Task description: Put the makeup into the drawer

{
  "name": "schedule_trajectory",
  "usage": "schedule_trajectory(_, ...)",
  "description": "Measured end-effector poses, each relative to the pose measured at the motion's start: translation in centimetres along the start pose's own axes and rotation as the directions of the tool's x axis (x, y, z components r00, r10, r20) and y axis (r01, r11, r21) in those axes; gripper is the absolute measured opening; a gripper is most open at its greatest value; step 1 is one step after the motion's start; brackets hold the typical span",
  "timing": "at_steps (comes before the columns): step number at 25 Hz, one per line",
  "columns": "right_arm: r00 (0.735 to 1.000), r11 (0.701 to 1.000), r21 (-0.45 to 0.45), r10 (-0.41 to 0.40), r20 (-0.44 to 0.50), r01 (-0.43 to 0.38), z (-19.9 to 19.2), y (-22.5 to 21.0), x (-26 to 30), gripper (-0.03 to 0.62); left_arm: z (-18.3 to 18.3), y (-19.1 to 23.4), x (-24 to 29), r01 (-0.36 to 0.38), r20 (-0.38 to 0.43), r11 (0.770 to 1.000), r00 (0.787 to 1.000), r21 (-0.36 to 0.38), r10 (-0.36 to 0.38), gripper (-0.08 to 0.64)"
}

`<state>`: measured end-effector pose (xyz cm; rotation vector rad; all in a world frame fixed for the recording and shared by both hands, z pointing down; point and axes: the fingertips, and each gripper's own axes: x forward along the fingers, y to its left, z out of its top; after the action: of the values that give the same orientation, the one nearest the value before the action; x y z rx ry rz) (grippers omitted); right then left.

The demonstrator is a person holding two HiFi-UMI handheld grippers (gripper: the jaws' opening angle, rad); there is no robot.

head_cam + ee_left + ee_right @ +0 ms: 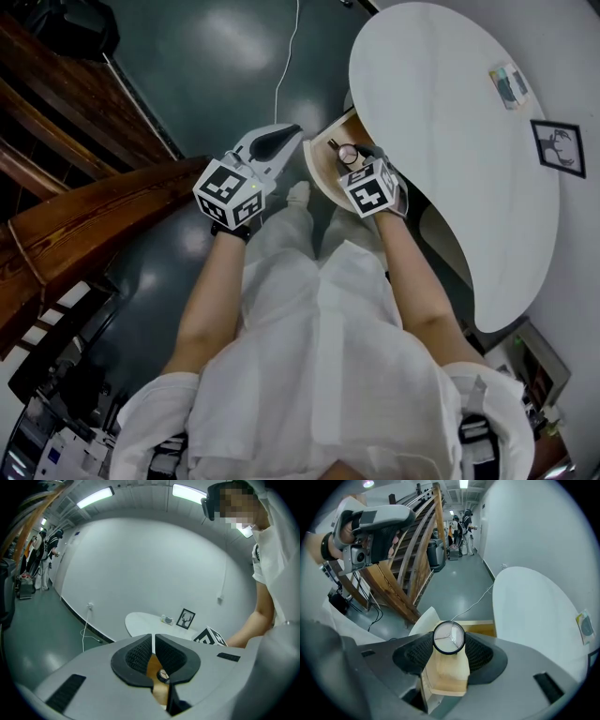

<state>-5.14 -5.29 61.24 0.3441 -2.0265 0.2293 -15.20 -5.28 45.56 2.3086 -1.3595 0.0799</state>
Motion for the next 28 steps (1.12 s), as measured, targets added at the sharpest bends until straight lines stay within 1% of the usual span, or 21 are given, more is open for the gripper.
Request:
schedule_trajectory(5, 1.0, 1.0, 0.024, 0.002, -0.008, -0.002, -1.2, 0.9, 3.1, 0.202, -1.2, 0.3, 0.2, 0.014, -0.016, 1.0, 1.0, -0.009, -0.015, 0.031)
schedule_trajectory(8, 1.0, 0.999, 0.047, -0.002, -0.007, 0.002, -2.1, 0.4, 5.4, 0.202, -2.0, 0.7, 0.8, 0.019, -0.021, 1.0, 1.0, -0.015, -0.019, 0.031)
schedule_trajectory(11, 1.0, 0.998, 0.063, -0.027, -0.014, 0.028, -3.2, -0.7, 7.8, 0.202, -3.1, 1.2, 1.4, 0.02, -0.03, 0.999, 0.999, -0.033, -0.021, 0.031)
schedule_trajectory(14, 0.998, 0.997, 0.058, -0.044, -0.034, 0.046, -4.6, -1.9, 10.3, 0.202, -4.4, 1.9, 2.1, 0.02, -0.045, 0.999, 0.999, -0.05, -0.023, 0.031)
schedule_trajectory(18, 0.997, 0.997, 0.047, -0.063, -0.054, 0.065, -5.8, -3.7, 12.8, 0.202, -5.3, 2.7, 3.3, 0.024, -0.051, 0.998, 0.998, -0.053, -0.026, 0.031)
schedule_trajectory(23, 0.995, 0.997, 0.03, -0.071, -0.067, 0.073, -6.3, -5.2, 14.8, 0.202, -6.0, 3.3, 4.6, 0.025, -0.054, 0.998, 0.998, -0.055, -0.028, 0.031)
schedule_trajectory(28, 0.991, 0.998, -0.009, -0.07, -0.111, 0.069, -7.7, -5.9, 16.6, 0.202, -6.6, 3.3, 5.3, 0.024, -0.054, 0.998, 0.998, -0.059, -0.028, 0.032)
